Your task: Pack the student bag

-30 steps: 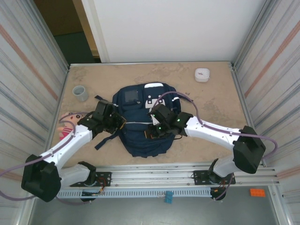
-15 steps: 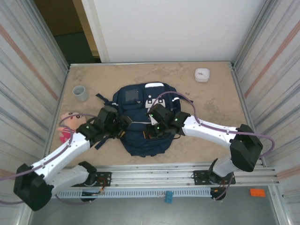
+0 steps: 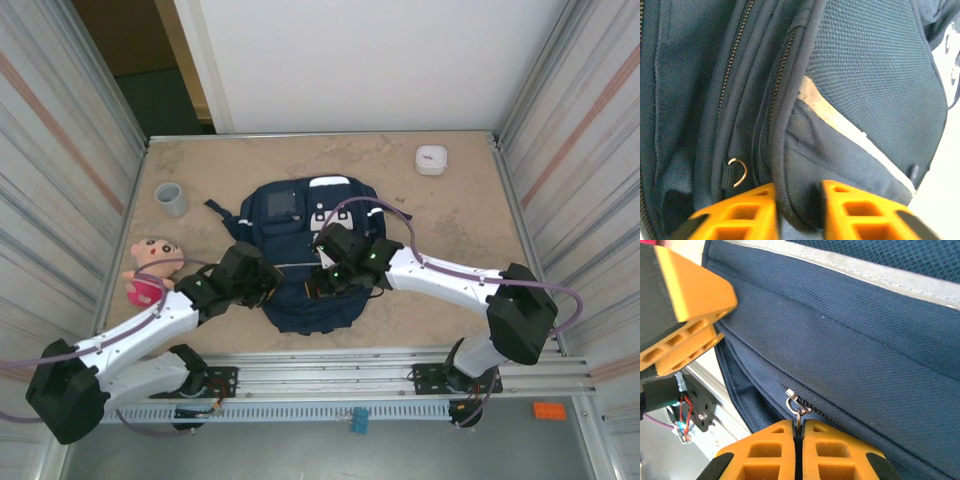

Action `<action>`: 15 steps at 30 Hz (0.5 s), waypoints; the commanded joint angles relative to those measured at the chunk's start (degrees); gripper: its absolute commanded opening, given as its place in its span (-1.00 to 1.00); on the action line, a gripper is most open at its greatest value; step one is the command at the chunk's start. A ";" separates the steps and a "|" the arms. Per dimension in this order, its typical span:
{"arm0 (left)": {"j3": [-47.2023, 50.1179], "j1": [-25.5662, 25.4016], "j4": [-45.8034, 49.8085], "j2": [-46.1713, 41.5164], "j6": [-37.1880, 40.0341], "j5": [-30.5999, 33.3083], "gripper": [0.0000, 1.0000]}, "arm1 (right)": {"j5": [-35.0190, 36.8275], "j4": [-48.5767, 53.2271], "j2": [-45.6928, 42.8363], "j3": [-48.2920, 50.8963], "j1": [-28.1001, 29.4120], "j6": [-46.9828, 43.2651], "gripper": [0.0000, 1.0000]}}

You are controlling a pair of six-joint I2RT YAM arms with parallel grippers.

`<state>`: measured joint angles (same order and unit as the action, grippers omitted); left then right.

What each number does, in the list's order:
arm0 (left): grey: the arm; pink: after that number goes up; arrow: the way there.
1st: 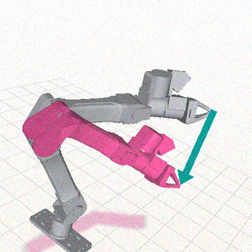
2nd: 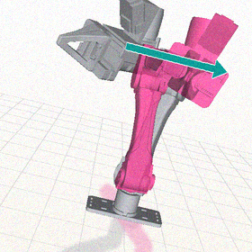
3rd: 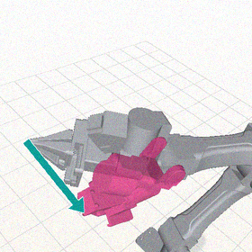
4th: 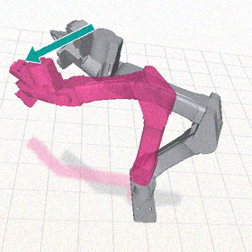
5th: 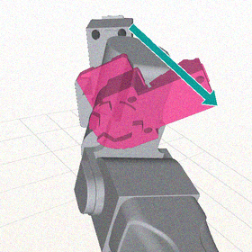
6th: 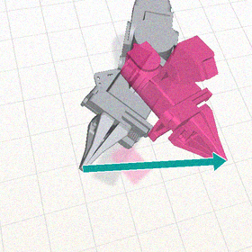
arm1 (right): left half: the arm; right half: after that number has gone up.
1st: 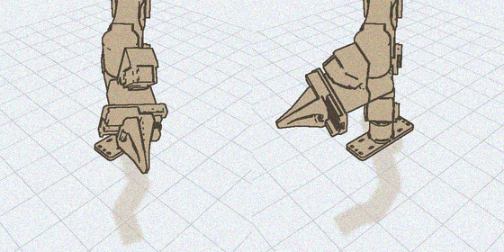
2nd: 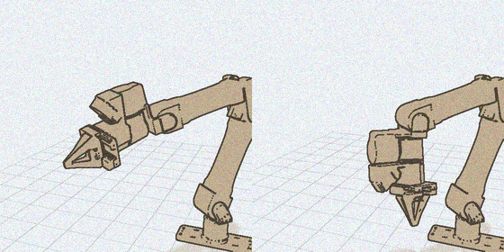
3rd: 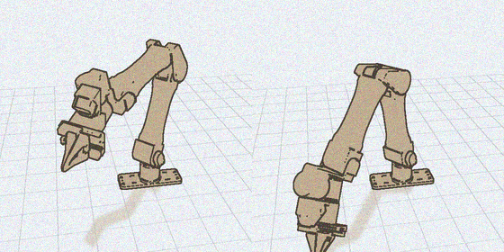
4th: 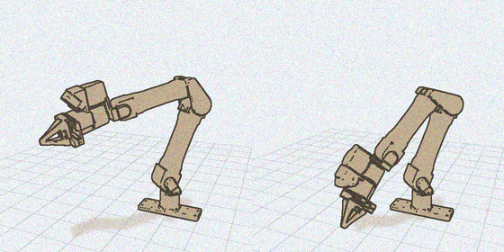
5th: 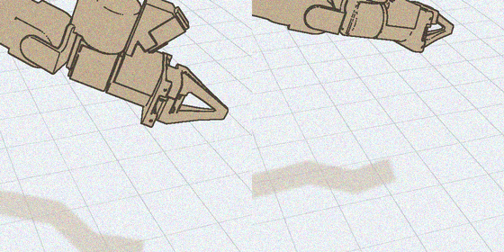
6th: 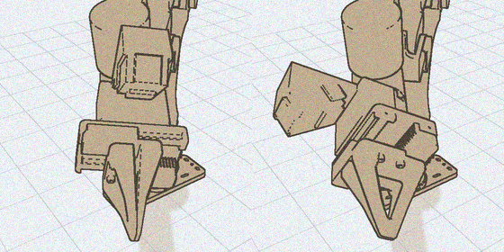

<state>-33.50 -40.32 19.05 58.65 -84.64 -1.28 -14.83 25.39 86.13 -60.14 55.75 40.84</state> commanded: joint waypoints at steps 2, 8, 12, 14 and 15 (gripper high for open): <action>-0.65 2.78 -1.82 3.51 2.01 1.27 -0.82 | -0.60 -1.58 0.04 -0.48 2.24 2.62 -1.00; -4.23 7.89 -0.39 7.85 9.62 -2.75 -0.94 | -0.51 -2.07 1.20 -2.08 3.69 3.37 -1.00; -6.35 11.30 -0.30 10.04 13.21 -4.61 -0.99 | -0.74 -4.01 2.18 -2.39 4.52 4.40 -1.00; -7.46 12.54 -0.39 11.14 14.43 -5.67 -1.00 | -0.82 -4.60 2.54 -2.60 4.55 4.51 -1.00; -8.20 12.95 -0.19 11.61 15.09 -6.03 -1.00 | -0.44 -4.16 2.69 -3.14 4.44 4.29 -1.00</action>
<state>-39.13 -29.69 19.92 68.53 -73.82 -10.79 -10.90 20.53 88.99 -60.53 58.08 44.21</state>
